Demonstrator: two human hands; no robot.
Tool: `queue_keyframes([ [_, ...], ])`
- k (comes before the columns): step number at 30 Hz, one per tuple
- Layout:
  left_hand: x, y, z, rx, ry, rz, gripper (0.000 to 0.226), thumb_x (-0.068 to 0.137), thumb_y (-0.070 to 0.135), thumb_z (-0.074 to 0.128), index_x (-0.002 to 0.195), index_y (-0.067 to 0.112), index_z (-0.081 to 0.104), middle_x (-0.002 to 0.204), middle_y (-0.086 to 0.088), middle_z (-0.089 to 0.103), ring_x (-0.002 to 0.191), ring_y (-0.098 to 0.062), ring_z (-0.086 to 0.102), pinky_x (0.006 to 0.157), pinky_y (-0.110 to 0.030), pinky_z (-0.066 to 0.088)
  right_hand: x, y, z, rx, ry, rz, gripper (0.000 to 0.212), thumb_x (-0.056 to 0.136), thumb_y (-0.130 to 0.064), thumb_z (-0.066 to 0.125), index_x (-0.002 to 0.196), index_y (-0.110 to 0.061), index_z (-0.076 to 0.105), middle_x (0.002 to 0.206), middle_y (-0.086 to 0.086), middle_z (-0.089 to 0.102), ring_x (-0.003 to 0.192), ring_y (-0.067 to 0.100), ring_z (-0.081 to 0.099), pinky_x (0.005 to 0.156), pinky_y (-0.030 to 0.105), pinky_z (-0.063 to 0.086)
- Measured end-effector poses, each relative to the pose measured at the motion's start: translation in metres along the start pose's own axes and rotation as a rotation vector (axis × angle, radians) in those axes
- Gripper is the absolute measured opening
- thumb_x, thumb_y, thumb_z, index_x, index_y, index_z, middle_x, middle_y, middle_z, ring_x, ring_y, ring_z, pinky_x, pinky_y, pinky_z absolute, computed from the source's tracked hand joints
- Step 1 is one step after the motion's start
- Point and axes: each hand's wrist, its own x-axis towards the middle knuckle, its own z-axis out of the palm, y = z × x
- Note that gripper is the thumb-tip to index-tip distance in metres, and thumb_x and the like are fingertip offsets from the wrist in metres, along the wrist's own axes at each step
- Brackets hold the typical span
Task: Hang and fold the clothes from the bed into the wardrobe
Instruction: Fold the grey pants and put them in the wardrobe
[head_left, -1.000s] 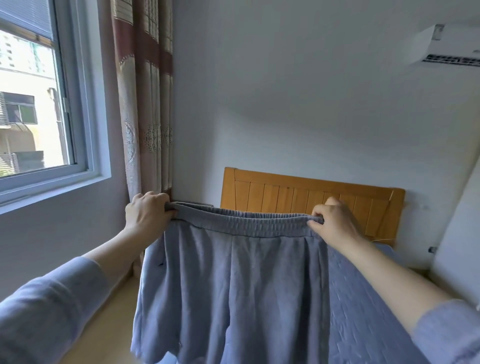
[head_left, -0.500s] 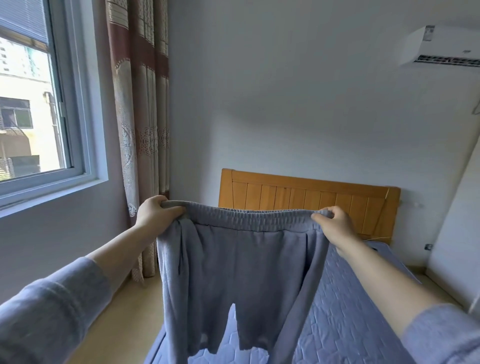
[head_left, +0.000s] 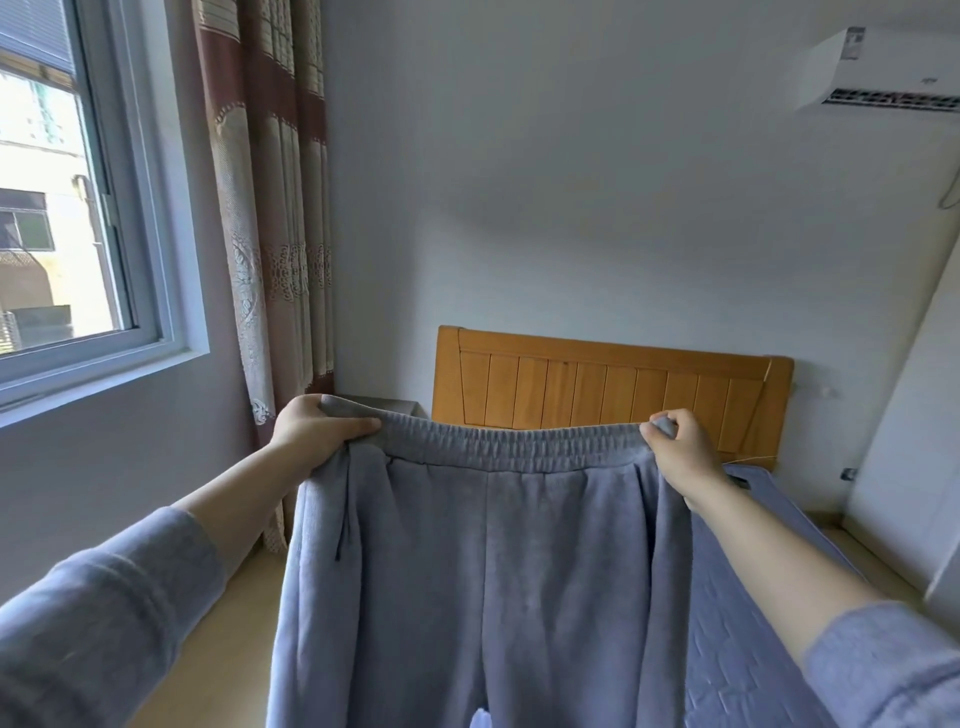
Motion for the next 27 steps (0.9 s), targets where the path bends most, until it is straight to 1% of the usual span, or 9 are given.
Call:
queue_keyframes([
  [5, -0.002, -0.001, -0.004, 0.109, -0.184, -0.176, 0.05, 0.057, 0.041, 0.091, 0.091, 0.013, 0.068, 0.092, -0.004, 0.068, 0.082, -0.016, 0.064, 0.059, -0.024, 0.049, 0.003, 0.006, -0.008, 0.137, -0.08, 0.255, 0.026, 0.085, -0.028, 0.074, 0.093, -0.006, 0.062, 0.101, 0.01, 0.065, 0.103, 0.029, 0.061, 0.093, 0.039, 0.049],
  [7, -0.005, -0.002, -0.003, -0.064, -0.284, -0.303, 0.049, 0.064, 0.036, 0.088, 0.099, 0.008, 0.069, 0.1, -0.012, 0.07, 0.089, -0.024, 0.068, 0.077, -0.035, 0.058, 0.0, 0.01, -0.013, 0.294, -0.095, 0.47, 0.035, 0.078, -0.029, 0.08, 0.095, -0.004, 0.063, 0.099, 0.01, 0.065, 0.097, 0.027, 0.062, 0.093, 0.039, 0.051],
  [9, -0.012, 0.005, 0.004, -0.3, -0.366, -0.428, 0.045, 0.074, 0.032, 0.081, 0.107, 0.005, 0.067, 0.1, -0.015, 0.071, 0.089, -0.027, 0.068, 0.089, -0.042, 0.055, -0.005, 0.012, -0.014, 0.452, -0.106, 0.612, 0.029, 0.083, -0.028, 0.076, 0.08, -0.006, 0.058, 0.08, 0.008, 0.063, 0.078, 0.021, 0.059, 0.077, 0.033, 0.05],
  [12, -0.02, 0.022, 0.021, -0.52, -0.395, -0.546, 0.032, 0.084, 0.029, 0.071, 0.104, 0.004, 0.066, 0.086, -0.014, 0.071, 0.077, -0.025, 0.066, 0.08, -0.038, 0.056, -0.012, 0.005, -0.005, 0.641, -0.114, 0.673, 0.029, 0.094, -0.022, 0.061, 0.069, -0.009, 0.055, 0.061, 0.007, 0.06, 0.068, 0.018, 0.054, 0.069, 0.031, 0.047],
  [15, -0.029, 0.035, 0.04, -0.653, -0.337, -0.528, 0.02, 0.09, 0.023, 0.066, 0.09, 0.003, 0.065, 0.079, -0.013, 0.069, 0.068, -0.022, 0.064, 0.063, -0.034, 0.054, -0.025, -0.014, 0.005, 0.701, -0.19, 0.663, 0.016, 0.093, -0.016, 0.059, 0.082, -0.004, 0.062, 0.082, 0.011, 0.064, 0.075, 0.021, 0.06, 0.07, 0.034, 0.051],
  [18, -0.036, 0.038, 0.057, -0.676, -0.229, -0.374, 0.021, 0.084, 0.013, 0.072, 0.099, -0.001, 0.068, 0.094, -0.016, 0.067, 0.077, -0.022, 0.065, 0.076, -0.035, 0.054, -0.042, -0.03, 0.019, 0.774, -0.269, 0.591, 0.012, 0.092, -0.006, 0.054, 0.081, -0.005, 0.059, 0.074, 0.011, 0.065, 0.065, 0.019, 0.064, 0.057, 0.031, 0.054],
  [21, -0.046, 0.038, 0.067, -0.63, -0.242, -0.278, 0.02, 0.08, 0.009, 0.076, 0.094, -0.004, 0.07, 0.089, -0.017, 0.071, 0.077, -0.025, 0.069, 0.077, -0.035, 0.057, -0.064, -0.045, 0.032, 0.842, -0.324, 0.475, 0.009, 0.095, -0.001, 0.05, 0.094, -0.008, 0.055, 0.076, 0.012, 0.063, 0.06, 0.018, 0.063, 0.046, 0.023, 0.053],
  [24, -0.055, 0.037, 0.071, -0.611, -0.324, -0.221, 0.019, 0.083, 0.006, 0.072, 0.1, -0.003, 0.069, 0.086, -0.017, 0.073, 0.072, -0.023, 0.071, 0.064, -0.031, 0.057, -0.079, -0.052, 0.037, 0.741, -0.462, 0.29, 0.021, 0.098, -0.002, 0.045, 0.112, -0.011, 0.058, 0.088, 0.012, 0.061, 0.067, 0.015, 0.064, 0.056, 0.026, 0.056],
  [27, -0.065, 0.038, 0.075, -0.626, -0.393, -0.196, 0.017, 0.087, 0.002, 0.066, 0.102, -0.005, 0.067, 0.089, -0.019, 0.071, 0.07, -0.023, 0.071, 0.057, -0.029, 0.056, -0.091, -0.057, 0.038, 0.681, -0.567, 0.213, 0.02, 0.096, -0.002, 0.047, 0.098, -0.006, 0.066, 0.087, 0.011, 0.066, 0.073, 0.015, 0.067, 0.066, 0.028, 0.057],
])
